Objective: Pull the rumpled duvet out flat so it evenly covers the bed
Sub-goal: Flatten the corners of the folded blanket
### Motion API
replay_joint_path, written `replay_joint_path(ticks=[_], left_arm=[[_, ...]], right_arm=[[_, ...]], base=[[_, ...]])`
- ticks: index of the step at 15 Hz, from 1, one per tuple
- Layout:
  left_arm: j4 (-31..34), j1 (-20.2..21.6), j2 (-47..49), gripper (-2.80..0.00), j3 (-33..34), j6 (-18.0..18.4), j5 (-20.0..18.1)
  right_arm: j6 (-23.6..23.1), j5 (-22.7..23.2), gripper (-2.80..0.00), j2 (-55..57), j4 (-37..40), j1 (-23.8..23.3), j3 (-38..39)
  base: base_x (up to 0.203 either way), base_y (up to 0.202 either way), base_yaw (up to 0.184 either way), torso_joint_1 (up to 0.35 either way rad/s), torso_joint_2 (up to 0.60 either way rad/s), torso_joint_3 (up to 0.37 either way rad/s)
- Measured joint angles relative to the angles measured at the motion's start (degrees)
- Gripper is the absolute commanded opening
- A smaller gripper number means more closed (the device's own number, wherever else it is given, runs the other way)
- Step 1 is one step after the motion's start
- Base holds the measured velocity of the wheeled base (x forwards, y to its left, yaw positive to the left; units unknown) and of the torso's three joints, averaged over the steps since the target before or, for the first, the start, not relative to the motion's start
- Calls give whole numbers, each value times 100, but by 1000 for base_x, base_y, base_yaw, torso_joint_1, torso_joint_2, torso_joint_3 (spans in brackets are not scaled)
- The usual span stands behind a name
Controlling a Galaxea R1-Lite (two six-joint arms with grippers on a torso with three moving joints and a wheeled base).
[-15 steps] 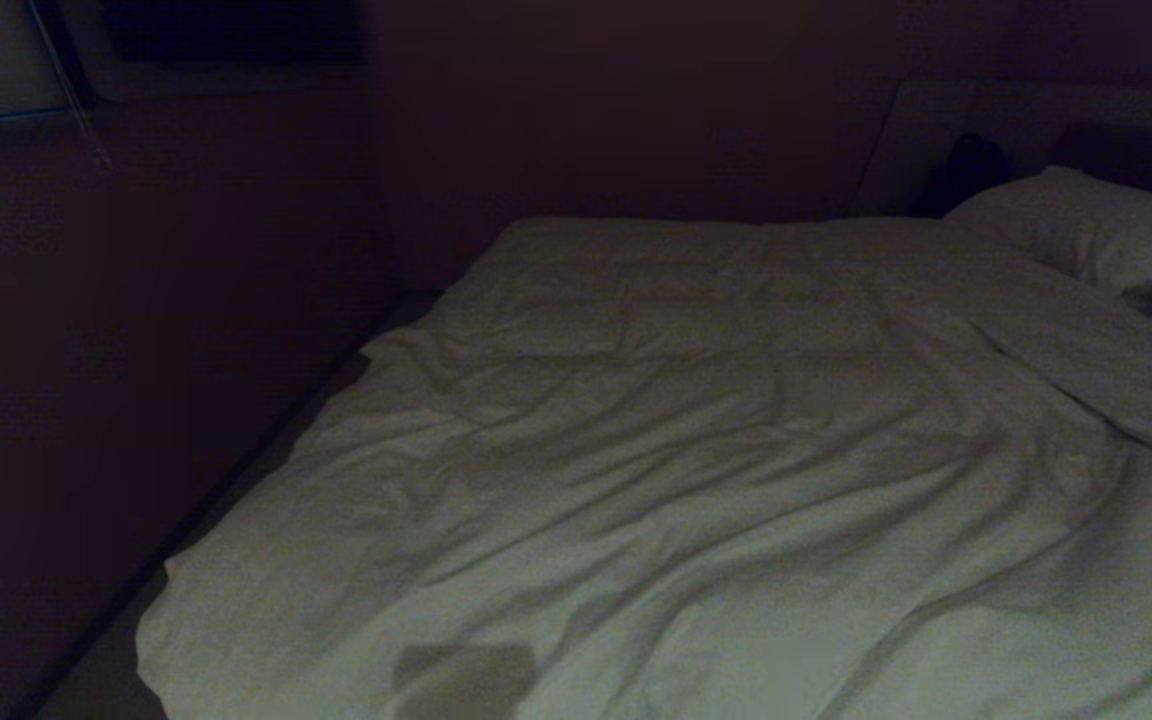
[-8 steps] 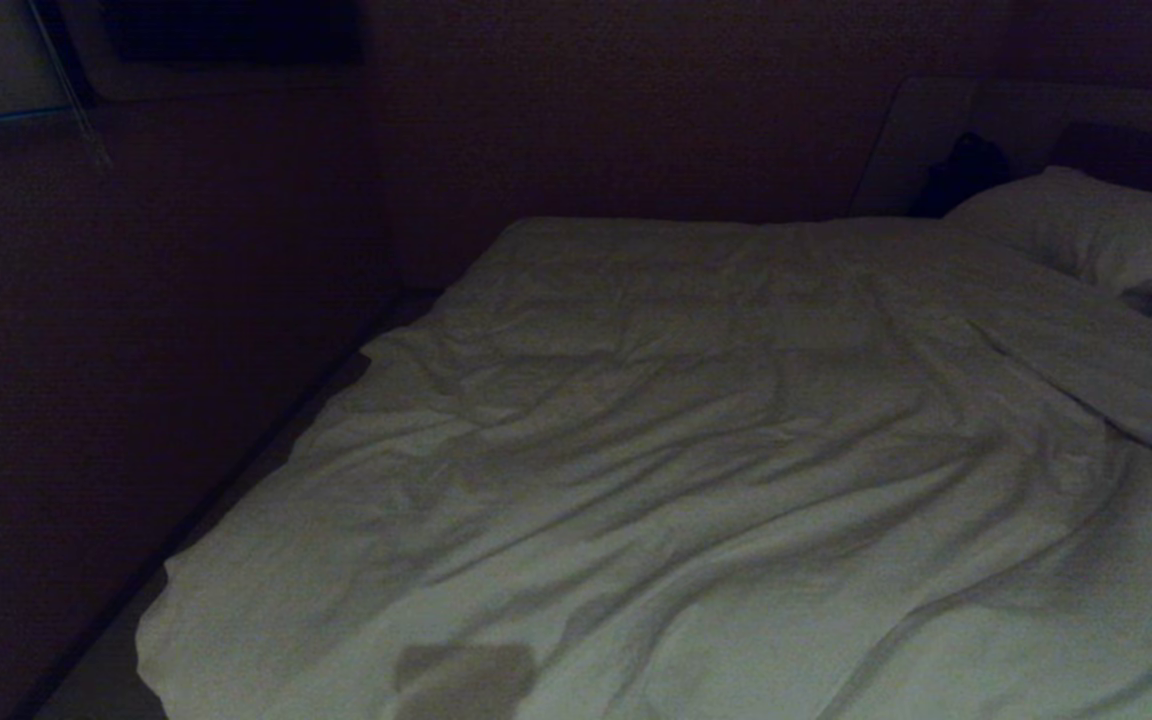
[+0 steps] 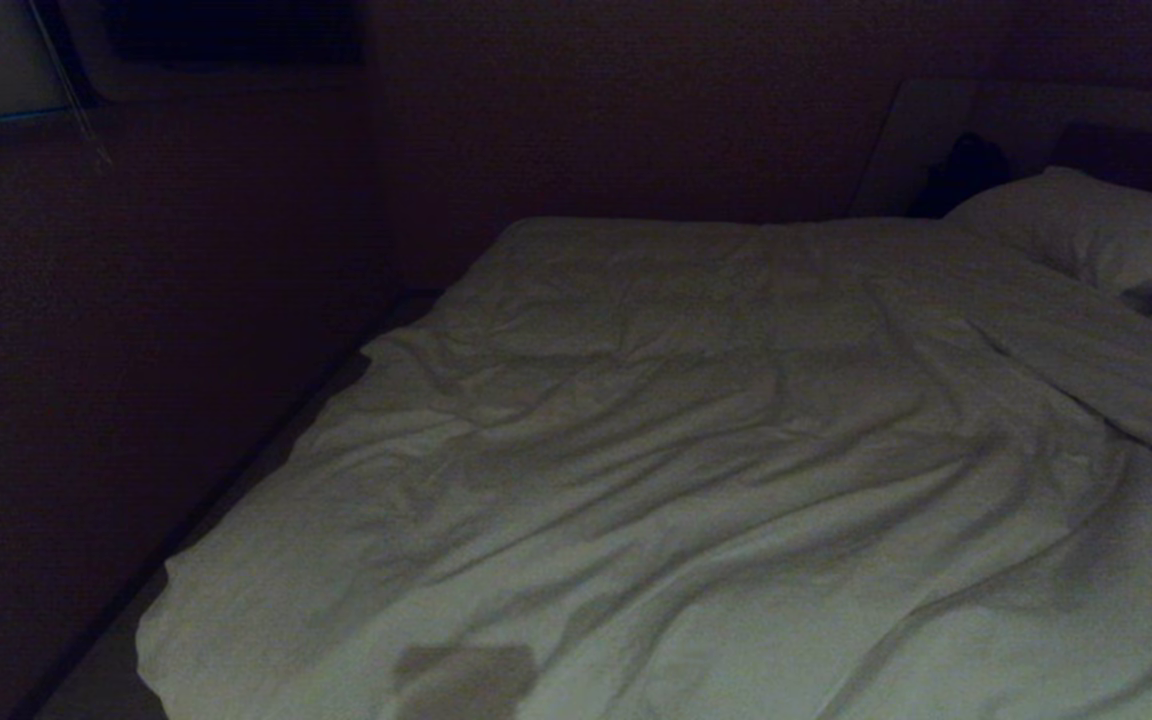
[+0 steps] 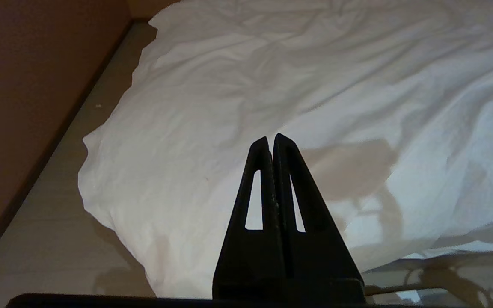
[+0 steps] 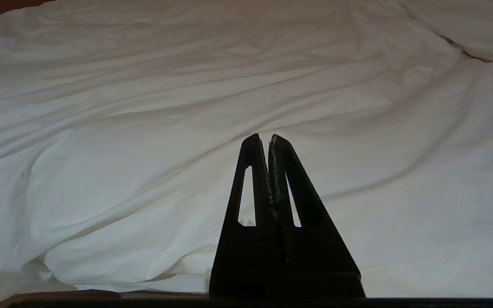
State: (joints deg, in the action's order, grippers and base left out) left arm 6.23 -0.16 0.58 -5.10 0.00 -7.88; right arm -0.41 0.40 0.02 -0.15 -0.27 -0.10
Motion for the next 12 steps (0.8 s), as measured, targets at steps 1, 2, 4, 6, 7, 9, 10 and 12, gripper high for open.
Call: replay_joint_path(ticks=[1, 2, 4, 6, 7, 9, 10, 12], left_arm=[[-3, 0, -25, -280, 0, -46, -2], [2, 0, -37, -280, 0, -128, -5], [7, 0, -47, -280, 0, -324, -10], [13, 0, -48, -280, -9, -523, -15], [21, 0, -51, -280, -9, -634, -15], [27, 0, -51, -280, -9, -828, -15], [27, 0, -51, -280, -9, -890, -13], [1, 0, -51, -280, -9, -848, 52]], right_arm=[[1, 0, -280, 0, -1, 0, 0], [-2, 1, -280, 0, -1, 0, 0], [0, 1, -280, 0, 1, 0, 0], [1, 1, -280, 0, -1, 0, 0], [0, 1, -280, 0, 0, 2, 0], [-1, 2, -280, 0, -1, 2, 0], [-2, 4, -280, 0, -1, 2, 0], [0, 2, -280, 0, -1, 2, 0]], base=[[0, 0, 0, 0, 0, 0], [0, 0, 0, 0, 0, 0], [0, 0, 0, 0, 0, 0], [0, 0, 0, 0, 0, 0], [0, 0, 0, 0, 0, 0], [0, 0, 0, 0, 0, 0], [0, 0, 0, 0, 0, 0], [0, 0, 0, 0, 0, 0]])
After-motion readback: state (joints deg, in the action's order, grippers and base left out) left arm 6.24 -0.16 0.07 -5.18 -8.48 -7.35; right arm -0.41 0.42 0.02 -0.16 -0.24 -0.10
